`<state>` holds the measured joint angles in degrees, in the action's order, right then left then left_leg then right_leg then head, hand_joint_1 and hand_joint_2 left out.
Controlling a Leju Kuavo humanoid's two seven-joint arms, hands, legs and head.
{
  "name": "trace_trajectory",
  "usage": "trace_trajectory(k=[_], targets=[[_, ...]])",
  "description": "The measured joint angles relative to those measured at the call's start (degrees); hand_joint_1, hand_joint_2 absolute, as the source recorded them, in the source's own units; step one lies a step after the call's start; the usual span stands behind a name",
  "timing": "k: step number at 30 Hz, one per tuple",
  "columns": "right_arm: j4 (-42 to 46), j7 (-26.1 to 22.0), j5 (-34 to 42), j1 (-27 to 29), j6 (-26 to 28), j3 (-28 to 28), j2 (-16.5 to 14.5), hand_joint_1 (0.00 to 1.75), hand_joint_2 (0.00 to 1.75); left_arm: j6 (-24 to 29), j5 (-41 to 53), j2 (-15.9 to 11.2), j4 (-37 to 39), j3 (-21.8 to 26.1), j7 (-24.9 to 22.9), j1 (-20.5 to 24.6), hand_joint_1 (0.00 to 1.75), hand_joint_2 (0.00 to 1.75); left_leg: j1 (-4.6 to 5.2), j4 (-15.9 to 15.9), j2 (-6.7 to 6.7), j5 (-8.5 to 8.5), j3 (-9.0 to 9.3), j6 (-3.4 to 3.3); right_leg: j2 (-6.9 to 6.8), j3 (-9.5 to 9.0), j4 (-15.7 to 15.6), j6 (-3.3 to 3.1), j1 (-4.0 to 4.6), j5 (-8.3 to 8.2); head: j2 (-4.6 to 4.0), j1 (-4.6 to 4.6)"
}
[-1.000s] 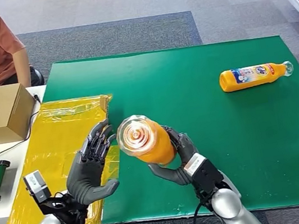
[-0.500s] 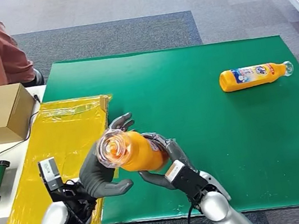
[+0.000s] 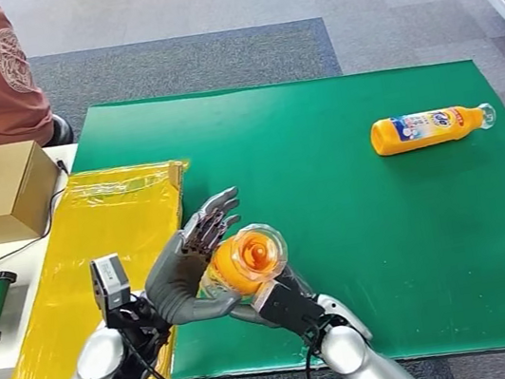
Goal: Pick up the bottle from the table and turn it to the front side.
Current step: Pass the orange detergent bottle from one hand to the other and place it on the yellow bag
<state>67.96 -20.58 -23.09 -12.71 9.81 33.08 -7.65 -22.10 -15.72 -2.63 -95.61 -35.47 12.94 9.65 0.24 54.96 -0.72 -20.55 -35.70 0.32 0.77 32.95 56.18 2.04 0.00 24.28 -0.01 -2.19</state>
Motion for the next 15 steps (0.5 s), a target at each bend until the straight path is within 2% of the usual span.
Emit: trace_trajectory(k=[7,13,14,15], targets=[[-0.2,0.4,0.2,-0.3,0.7,-0.1,0.0,1.75,1.75,1.1,1.5,-0.4,0.6,-0.4,0.0,0.1,1.75,1.75,0.0,0.0,0.0,0.0,0.0,0.0,0.0,0.0,0.0,0.0,0.0,0.0,-0.01,0.0],[0.3,0.9,-0.6,-0.3,1.3,-0.2,0.2,1.75,1.75,1.3,3.4,-0.8,0.6,-0.5,-0.8,1.0,1.4,1.75,0.0,0.0,0.0,0.0,0.0,0.0,-0.01,0.0,0.0,0.0,0.0,0.0,0.01,0.01],[0.3,0.9,-0.8,-0.3,1.3,-0.3,0.3,1.75,1.75,1.4,4.1,-1.1,0.6,-0.6,-1.1,1.4,1.2,1.75,0.0,0.0,0.0,0.0,0.0,0.0,-0.01,-0.01,0.0,0.0,0.0,0.0,0.01,0.01],[0.3,1.0,-1.0,-0.3,1.4,-0.4,0.4,1.75,1.75,1.4,5.0,-1.4,0.7,-0.8,-1.5,1.9,0.82,1.75,0.0,0.0,0.0,0.01,0.0,0.0,-0.01,-0.01,0.0,0.0,0.0,0.0,0.01,0.01]])
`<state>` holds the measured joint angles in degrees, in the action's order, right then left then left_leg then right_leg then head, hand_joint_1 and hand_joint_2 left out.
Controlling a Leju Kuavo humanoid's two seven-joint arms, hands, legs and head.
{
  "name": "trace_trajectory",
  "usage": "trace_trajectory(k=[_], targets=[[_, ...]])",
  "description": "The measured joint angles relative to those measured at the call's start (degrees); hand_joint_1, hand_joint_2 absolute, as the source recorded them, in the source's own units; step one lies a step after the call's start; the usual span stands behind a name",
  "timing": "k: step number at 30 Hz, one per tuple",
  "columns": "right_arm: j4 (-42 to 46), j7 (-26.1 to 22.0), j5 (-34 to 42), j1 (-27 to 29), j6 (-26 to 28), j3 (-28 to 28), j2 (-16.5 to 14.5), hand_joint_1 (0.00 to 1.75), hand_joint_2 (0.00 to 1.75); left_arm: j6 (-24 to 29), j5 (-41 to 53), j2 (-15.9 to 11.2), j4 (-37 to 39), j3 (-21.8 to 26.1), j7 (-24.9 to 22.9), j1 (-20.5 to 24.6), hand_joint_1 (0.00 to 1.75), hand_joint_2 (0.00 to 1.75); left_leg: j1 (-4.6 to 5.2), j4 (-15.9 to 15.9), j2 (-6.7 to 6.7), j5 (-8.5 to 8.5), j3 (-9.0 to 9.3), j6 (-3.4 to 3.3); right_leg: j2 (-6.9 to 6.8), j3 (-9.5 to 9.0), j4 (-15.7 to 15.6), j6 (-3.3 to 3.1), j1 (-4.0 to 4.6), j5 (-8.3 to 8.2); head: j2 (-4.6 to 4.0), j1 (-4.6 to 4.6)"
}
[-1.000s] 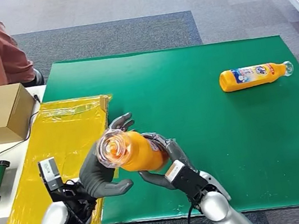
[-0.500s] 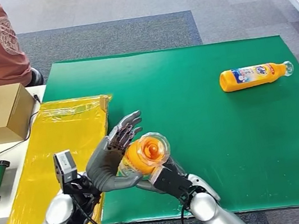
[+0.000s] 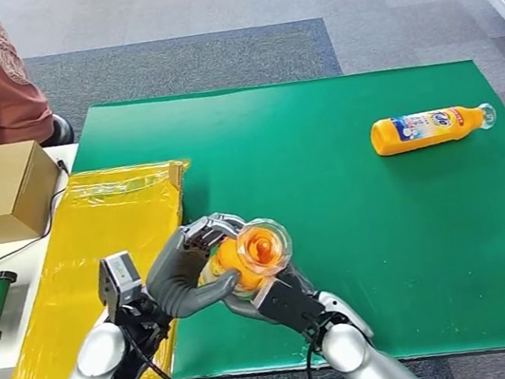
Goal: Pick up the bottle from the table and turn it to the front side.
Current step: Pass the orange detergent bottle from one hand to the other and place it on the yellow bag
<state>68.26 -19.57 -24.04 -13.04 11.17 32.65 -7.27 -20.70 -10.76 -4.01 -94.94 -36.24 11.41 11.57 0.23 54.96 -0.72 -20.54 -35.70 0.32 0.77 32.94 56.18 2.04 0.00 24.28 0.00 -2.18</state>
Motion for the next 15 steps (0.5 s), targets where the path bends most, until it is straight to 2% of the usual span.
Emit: trace_trajectory(k=[2,3,15], targets=[[0.0,0.1,-0.3,0.0,0.2,-0.3,0.2,1.75,1.75,0.1,1.6,-0.8,0.1,-0.4,-0.9,1.2,0.17,1.75,0.0,0.0,0.0,0.01,0.0,0.0,0.0,-0.01,0.0,0.0,0.0,-0.01,-0.01,-0.01],[0.0,0.2,-0.5,-0.1,0.4,-0.5,0.3,1.75,1.75,0.1,2.4,-1.3,0.3,-0.6,-1.3,1.7,0.0,1.75,0.0,0.0,0.0,0.01,0.0,0.0,0.01,0.0,0.0,0.0,0.0,-0.01,-0.01,-0.01],[1.0,0.4,-2.4,-1.5,1.4,-0.9,0.6,1.75,1.75,1.8,7.4,-4.9,2.1,-2.5,-4.6,4.0,0.0,1.75,0.0,0.0,0.01,0.02,0.0,0.0,0.01,0.03,0.0,-0.01,0.0,-0.01,-0.01,-0.01]])
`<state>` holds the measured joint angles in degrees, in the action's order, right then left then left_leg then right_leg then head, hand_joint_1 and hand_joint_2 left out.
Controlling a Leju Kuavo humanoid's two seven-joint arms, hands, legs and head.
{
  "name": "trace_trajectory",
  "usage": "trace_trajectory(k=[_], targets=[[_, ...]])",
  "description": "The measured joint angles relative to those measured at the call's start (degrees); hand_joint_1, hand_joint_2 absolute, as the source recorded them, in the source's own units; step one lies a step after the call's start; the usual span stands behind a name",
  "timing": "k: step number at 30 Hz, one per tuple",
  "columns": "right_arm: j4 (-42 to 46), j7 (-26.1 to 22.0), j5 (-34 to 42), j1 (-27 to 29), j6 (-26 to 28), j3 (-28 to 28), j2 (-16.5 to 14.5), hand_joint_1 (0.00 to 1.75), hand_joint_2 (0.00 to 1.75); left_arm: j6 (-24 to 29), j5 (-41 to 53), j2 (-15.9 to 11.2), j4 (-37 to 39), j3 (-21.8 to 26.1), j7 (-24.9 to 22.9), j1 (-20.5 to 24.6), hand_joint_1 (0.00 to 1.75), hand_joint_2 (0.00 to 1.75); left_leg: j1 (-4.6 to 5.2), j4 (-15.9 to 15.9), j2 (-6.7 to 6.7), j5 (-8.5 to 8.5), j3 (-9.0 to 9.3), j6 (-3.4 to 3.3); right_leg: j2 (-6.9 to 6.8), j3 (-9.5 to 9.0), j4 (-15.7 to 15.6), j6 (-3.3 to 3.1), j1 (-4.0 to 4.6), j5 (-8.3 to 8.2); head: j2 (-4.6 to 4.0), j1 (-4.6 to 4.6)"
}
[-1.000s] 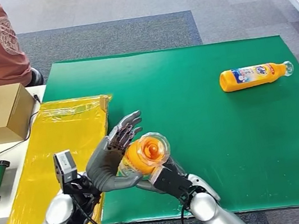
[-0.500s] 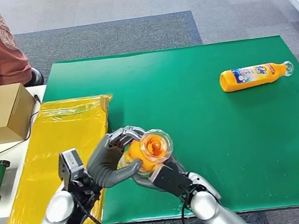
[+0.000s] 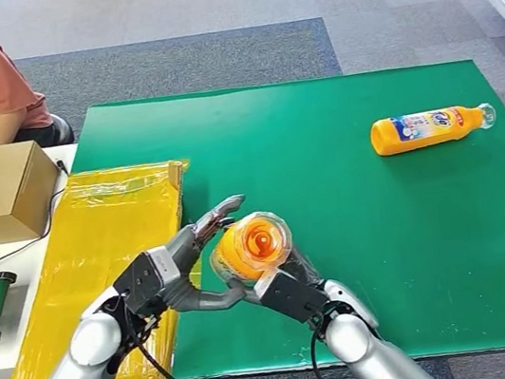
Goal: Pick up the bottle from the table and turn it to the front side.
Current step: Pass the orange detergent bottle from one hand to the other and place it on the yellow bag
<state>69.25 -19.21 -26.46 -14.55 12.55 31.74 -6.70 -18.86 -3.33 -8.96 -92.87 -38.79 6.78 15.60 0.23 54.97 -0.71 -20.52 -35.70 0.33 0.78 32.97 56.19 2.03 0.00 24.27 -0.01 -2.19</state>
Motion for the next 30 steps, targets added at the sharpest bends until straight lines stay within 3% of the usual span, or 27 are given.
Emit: trace_trajectory(k=[14,30], targets=[[0.4,0.4,-0.4,-0.1,-0.7,0.0,0.1,1.75,1.75,0.2,0.4,-1.3,0.8,-0.9,-0.6,0.8,0.0,1.75,0.0,0.0,0.0,0.0,0.0,0.0,0.0,-0.01,0.0,0.0,0.0,0.0,0.01,0.0],[-6.7,-0.8,0.4,-1.7,0.0,0.0,-1.1,1.75,1.75,-1.7,-4.3,0.4,-0.2,-4.0,-1.2,4.3,0.0,1.75,0.0,0.0,0.0,0.0,0.0,0.0,0.0,-0.01,0.0,0.01,0.0,-0.01,0.01,0.0]])
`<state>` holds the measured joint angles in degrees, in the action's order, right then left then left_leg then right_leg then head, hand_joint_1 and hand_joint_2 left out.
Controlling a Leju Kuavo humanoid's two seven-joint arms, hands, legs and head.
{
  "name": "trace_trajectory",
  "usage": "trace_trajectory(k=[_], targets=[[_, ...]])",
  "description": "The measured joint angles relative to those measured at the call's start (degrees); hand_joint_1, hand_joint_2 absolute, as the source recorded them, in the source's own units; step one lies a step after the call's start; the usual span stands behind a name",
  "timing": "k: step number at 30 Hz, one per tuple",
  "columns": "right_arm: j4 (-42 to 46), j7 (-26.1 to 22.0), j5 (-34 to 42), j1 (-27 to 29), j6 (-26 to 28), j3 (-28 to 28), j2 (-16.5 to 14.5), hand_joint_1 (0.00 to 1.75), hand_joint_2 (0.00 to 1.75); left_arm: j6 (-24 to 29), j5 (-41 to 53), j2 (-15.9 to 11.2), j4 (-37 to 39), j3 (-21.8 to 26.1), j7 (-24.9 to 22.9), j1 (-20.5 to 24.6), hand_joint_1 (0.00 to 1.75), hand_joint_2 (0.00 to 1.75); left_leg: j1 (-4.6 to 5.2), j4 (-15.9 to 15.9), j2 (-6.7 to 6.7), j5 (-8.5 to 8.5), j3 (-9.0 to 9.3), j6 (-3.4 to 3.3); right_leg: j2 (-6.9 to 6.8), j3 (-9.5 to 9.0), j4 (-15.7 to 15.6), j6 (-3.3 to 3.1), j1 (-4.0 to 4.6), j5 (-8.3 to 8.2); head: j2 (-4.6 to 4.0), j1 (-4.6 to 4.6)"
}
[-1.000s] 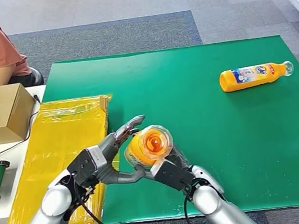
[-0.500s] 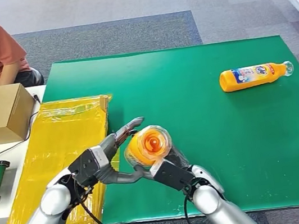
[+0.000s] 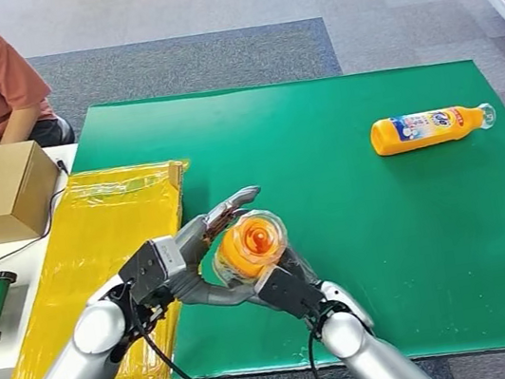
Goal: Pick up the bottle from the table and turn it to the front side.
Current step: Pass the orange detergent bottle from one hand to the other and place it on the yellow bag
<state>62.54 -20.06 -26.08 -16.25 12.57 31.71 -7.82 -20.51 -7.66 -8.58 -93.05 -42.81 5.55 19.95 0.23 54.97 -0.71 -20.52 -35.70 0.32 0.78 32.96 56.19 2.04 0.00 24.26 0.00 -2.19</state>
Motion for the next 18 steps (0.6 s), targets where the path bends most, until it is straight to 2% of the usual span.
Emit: trace_trajectory(k=[4,17,18], targets=[[-0.1,-0.1,0.2,-0.3,-0.5,0.0,-0.1,1.75,1.75,-0.1,-0.2,-0.1,0.0,-0.6,-0.3,0.7,1.72,1.75,0.0,0.0,0.0,0.0,0.0,0.0,0.0,0.0,0.0,0.0,0.0,0.0,-0.01,0.01],[2.8,0.7,0.2,0.1,-0.9,0.2,-0.2,1.75,1.75,0.9,0.7,-0.6,0.2,-1.3,-0.4,1.6,1.75,1.75,0.0,0.0,0.0,0.0,-0.01,0.0,0.0,-0.01,0.0,0.0,0.0,0.0,-0.02,0.01],[3.0,0.7,0.2,0.1,-0.9,0.2,-0.2,1.44,1.75,0.9,0.7,-0.6,0.2,-1.4,-0.4,1.7,1.75,1.75,0.0,0.0,0.0,0.0,-0.01,0.0,0.0,-0.01,0.0,0.0,0.0,0.0,-0.02,0.0]])
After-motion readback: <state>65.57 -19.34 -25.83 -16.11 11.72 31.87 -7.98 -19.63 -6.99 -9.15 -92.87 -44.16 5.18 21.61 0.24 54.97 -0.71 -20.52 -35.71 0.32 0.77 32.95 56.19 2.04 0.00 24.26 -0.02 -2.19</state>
